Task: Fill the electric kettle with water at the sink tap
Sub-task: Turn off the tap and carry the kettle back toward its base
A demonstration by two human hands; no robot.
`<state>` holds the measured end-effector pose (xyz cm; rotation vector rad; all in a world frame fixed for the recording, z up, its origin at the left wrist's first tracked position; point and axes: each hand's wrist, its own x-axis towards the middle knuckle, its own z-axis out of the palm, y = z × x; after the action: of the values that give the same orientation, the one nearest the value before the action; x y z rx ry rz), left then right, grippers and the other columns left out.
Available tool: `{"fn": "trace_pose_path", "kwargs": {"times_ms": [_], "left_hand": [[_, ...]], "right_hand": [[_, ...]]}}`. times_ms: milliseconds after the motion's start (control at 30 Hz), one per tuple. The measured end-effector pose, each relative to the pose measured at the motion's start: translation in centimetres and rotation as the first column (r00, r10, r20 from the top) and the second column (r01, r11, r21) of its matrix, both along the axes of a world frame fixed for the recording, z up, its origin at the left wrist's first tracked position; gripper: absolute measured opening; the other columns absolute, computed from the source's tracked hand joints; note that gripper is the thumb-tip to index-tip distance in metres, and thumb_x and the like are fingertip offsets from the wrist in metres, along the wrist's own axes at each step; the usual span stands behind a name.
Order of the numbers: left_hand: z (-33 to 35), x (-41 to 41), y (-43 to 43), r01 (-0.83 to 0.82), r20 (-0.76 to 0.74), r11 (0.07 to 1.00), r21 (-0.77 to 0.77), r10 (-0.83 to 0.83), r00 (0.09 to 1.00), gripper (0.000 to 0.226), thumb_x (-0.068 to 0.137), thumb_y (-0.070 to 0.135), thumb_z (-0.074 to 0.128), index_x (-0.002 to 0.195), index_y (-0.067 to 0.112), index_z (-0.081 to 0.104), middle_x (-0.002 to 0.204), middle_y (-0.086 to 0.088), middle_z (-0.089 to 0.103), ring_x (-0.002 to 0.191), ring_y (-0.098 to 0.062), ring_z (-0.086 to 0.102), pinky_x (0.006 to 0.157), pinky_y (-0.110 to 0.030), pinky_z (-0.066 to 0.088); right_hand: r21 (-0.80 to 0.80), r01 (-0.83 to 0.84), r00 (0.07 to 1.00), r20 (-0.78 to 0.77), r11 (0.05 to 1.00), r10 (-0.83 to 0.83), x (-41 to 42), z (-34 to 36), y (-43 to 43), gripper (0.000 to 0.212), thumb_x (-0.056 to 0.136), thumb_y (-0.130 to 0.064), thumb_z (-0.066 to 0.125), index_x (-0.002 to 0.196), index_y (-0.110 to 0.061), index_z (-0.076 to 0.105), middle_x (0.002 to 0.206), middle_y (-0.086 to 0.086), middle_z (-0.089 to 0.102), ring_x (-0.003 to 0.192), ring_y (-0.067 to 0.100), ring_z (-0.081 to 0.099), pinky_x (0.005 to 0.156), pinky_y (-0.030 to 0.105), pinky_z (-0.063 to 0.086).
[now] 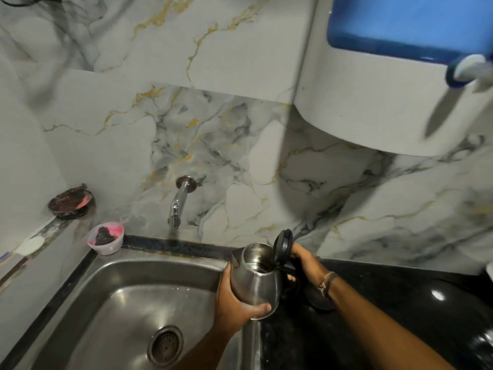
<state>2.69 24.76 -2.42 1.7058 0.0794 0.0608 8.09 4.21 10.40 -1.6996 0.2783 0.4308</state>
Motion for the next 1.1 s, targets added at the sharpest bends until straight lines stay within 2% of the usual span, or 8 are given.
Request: {"fn": "trace_pose_path", "kwargs": {"times_ms": [100, 200, 367, 467, 600, 733, 900, 1100], "left_hand": [[0.9, -0.1, -4.2, -0.007, 0.015, 0.999, 0.048, 0.007, 1.0, 0.156, 0.033, 0.046, 0.113, 0.166, 0.038, 0.032, 0.158, 0.011, 0.053, 0.145, -0.015, 0.054, 0.119, -0.049, 0.051], [1.8, -0.4, -8.7, -0.008, 0.063, 0.997, 0.076, 0.003, 0.998, 0.144, 0.035, 0.043, 0.111, 0.156, 0.049, 0.033, 0.154, 0.016, 0.052, 0.141, -0.012, 0.054, 0.114, -0.038, 0.051], [2.1, 0.0, -15.4, -0.013, 0.084, 0.991, 0.137, 0.001, 0.996, 0.137, 0.039, 0.047, 0.112, 0.148, 0.062, 0.03, 0.152, 0.024, 0.049, 0.14, -0.002, 0.053, 0.115, -0.034, 0.049], [1.9, 0.4, -18.5, -0.038, 0.075, 0.987, 0.156, 0.027, 0.997, 0.135, 0.039, 0.044, 0.113, 0.15, 0.057, 0.037, 0.157, 0.018, 0.054, 0.144, -0.007, 0.054, 0.117, -0.041, 0.05], [2.4, 0.2, -22.8, -0.101, 0.062, 0.986, 0.135, 0.093, 0.994, 0.136, 0.044, 0.028, 0.113, 0.147, 0.062, 0.032, 0.146, 0.033, 0.044, 0.137, 0.003, 0.041, 0.11, -0.024, 0.039], [1.7, 0.5, -25.4, -0.138, -0.024, 0.975, 0.174, 0.144, 0.989, 0.154, 0.04, 0.039, 0.112, 0.169, 0.04, 0.026, 0.153, 0.018, 0.043, 0.139, -0.007, 0.042, 0.112, -0.035, 0.039], [0.5, 2.2, -26.6, -0.157, -0.074, 0.963, 0.22, 0.176, 0.982, 0.157, 0.036, 0.05, 0.108, 0.169, 0.036, 0.026, 0.161, 0.006, 0.051, 0.144, -0.019, 0.052, 0.119, -0.049, 0.047], [-1.6, 4.4, -27.8, -0.155, -0.069, 0.96, 0.235, 0.176, 0.982, 0.153, 0.036, 0.052, 0.109, 0.167, 0.038, 0.03, 0.16, 0.008, 0.054, 0.145, -0.019, 0.054, 0.119, -0.054, 0.048]], "right_hand": [[-0.087, -0.075, 0.997, -0.035, 0.993, 0.072, 0.4, 1.6, -3.9, 0.079, 0.055, -0.085, 0.076, 0.09, -0.015, 0.086, 0.082, 0.013, 0.073, 0.071, 0.026, 0.063, 0.067, 0.038, 0.048], [-0.158, -0.104, 0.992, -0.081, 0.982, 0.092, 0.4, 2.9, -7.5, 0.058, 0.062, -0.066, 0.072, 0.095, -0.02, 0.084, 0.085, 0.005, 0.074, 0.079, 0.021, 0.064, 0.066, 0.032, 0.049], [-0.348, -0.158, 0.985, -0.127, 0.924, 0.121, 1.3, 3.5, -12.9, 0.063, 0.061, -0.066, 0.071, 0.098, -0.016, 0.08, 0.09, 0.004, 0.077, 0.078, 0.023, 0.068, 0.068, 0.03, 0.051], [-0.474, -0.165, 0.985, -0.131, 0.865, 0.116, 1.9, 3.1, -15.3, 0.06, 0.063, -0.069, 0.072, 0.093, -0.017, 0.079, 0.075, 0.003, 0.075, 0.069, 0.025, 0.067, 0.061, 0.029, 0.048], [-0.598, -0.175, 0.984, -0.119, 0.782, 0.13, 3.0, 1.8, -17.9, 0.078, 0.047, -0.084, 0.066, 0.091, -0.021, 0.081, 0.089, 0.002, 0.082, 0.082, 0.027, 0.077, 0.085, 0.038, 0.064], [-0.63, -0.185, 0.982, -0.09, 0.754, 0.165, 4.0, 1.0, -20.1, 0.083, 0.041, -0.088, 0.066, 0.09, -0.022, 0.08, 0.091, 0.002, 0.083, 0.084, 0.029, 0.079, 0.092, 0.044, 0.065], [-0.623, -0.207, 0.975, -0.071, 0.754, 0.21, 5.7, -0.5, -21.5, 0.083, 0.043, -0.089, 0.068, 0.089, -0.021, 0.081, 0.085, 0.002, 0.082, 0.079, 0.025, 0.078, 0.069, 0.033, 0.057], [-0.611, -0.214, 0.973, -0.069, 0.762, 0.218, 8.1, -2.8, -23.1, 0.077, 0.049, -0.089, 0.07, 0.084, -0.021, 0.082, 0.083, 0.0, 0.081, 0.074, 0.022, 0.076, 0.061, 0.031, 0.05]]}}
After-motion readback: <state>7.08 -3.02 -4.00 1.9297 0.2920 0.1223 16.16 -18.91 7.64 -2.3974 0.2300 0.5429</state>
